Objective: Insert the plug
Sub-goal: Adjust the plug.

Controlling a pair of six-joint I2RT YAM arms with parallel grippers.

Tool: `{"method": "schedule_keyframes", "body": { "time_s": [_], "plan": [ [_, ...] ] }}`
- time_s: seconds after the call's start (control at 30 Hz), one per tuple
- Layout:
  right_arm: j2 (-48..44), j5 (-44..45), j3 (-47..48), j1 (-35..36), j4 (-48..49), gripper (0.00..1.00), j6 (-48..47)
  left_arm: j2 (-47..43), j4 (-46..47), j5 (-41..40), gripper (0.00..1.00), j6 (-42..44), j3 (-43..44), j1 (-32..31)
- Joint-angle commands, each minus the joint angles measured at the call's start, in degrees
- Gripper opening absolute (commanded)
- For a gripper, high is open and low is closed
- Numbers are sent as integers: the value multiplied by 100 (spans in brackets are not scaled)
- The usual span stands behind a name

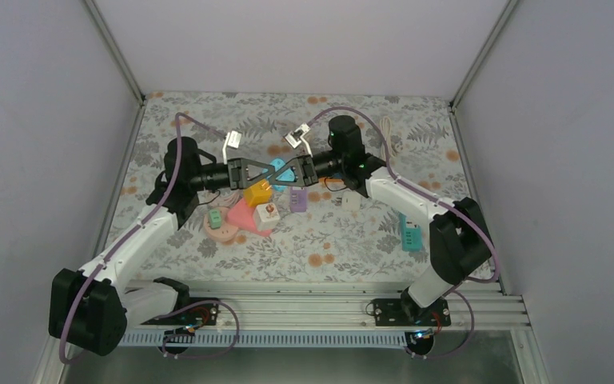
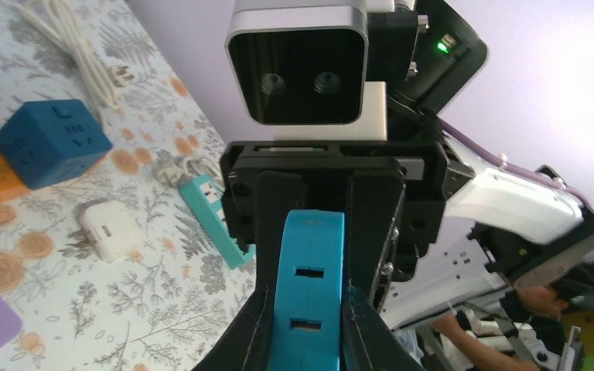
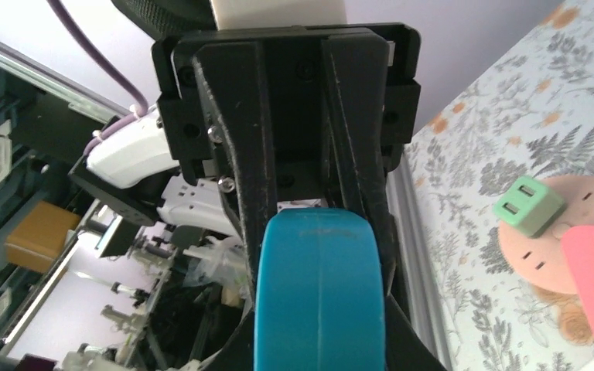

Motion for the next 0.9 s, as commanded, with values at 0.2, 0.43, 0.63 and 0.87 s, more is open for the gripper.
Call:
{"method": "schedule_keyframes", "body": {
  "time_s": [0.2, 0.43, 0.63, 0.87],
  "plan": [
    [-71, -244, 229, 18, -847, 17, -896, 19, 176, 276, 2, 194, 141, -34],
    [204, -89, 813, 18, -2238, 28, -1929, 276, -748, 780, 3, 1049, 599, -42],
    [241, 162, 834, 62, -2516, 19, -2152, 330, -535, 987, 2, 863, 585, -55],
    [356, 436, 746, 65, -2468, 4, -2075, 348, -714, 1008, 2, 960, 672, -60]
  ]
}}
